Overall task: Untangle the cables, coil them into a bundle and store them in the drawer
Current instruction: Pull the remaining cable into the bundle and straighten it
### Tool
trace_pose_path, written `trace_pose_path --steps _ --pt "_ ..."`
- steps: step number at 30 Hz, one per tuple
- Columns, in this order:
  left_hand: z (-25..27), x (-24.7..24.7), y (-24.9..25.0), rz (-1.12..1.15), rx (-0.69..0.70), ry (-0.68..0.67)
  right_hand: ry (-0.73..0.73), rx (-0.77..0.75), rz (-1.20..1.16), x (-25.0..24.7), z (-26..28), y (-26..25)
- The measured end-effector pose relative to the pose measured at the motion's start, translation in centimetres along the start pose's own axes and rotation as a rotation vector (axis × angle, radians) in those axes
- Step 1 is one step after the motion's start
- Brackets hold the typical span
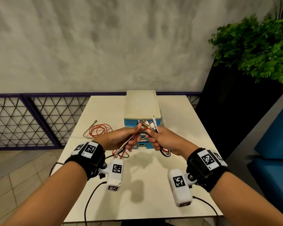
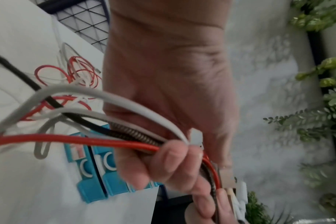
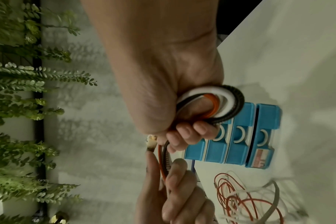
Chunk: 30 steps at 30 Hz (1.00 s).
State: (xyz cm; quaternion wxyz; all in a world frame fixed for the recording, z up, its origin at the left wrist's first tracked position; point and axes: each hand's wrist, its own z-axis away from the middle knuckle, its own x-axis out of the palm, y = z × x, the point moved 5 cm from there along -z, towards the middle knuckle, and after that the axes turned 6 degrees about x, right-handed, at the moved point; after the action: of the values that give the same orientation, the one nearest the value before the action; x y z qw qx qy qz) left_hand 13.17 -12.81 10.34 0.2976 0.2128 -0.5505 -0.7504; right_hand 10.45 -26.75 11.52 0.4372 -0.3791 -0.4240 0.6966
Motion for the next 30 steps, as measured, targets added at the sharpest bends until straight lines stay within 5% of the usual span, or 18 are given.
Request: trace_pose_path --steps 8,19,25,30 --pt "1.1 0.0 -2.2 0.113 -0.089 -0.194 0.149 -0.021 0.002 -1.1 -0.8 1.1" --pt "0.9 0.5 -2.9 0.248 0.083 -0.081 0.215 0.005 -0.356 -1.3 -1.9 2.2" --pt "-0.5 3.3 -1.9 -0.229 0.2 0.208 0.155 0.04 -0.415 -0.4 -1.7 1.7" --pt "-1.1 4.7 -1.0 -0.84 0.231 0.347 0.076 0.076 -0.57 0.8 -1.2 1.0"
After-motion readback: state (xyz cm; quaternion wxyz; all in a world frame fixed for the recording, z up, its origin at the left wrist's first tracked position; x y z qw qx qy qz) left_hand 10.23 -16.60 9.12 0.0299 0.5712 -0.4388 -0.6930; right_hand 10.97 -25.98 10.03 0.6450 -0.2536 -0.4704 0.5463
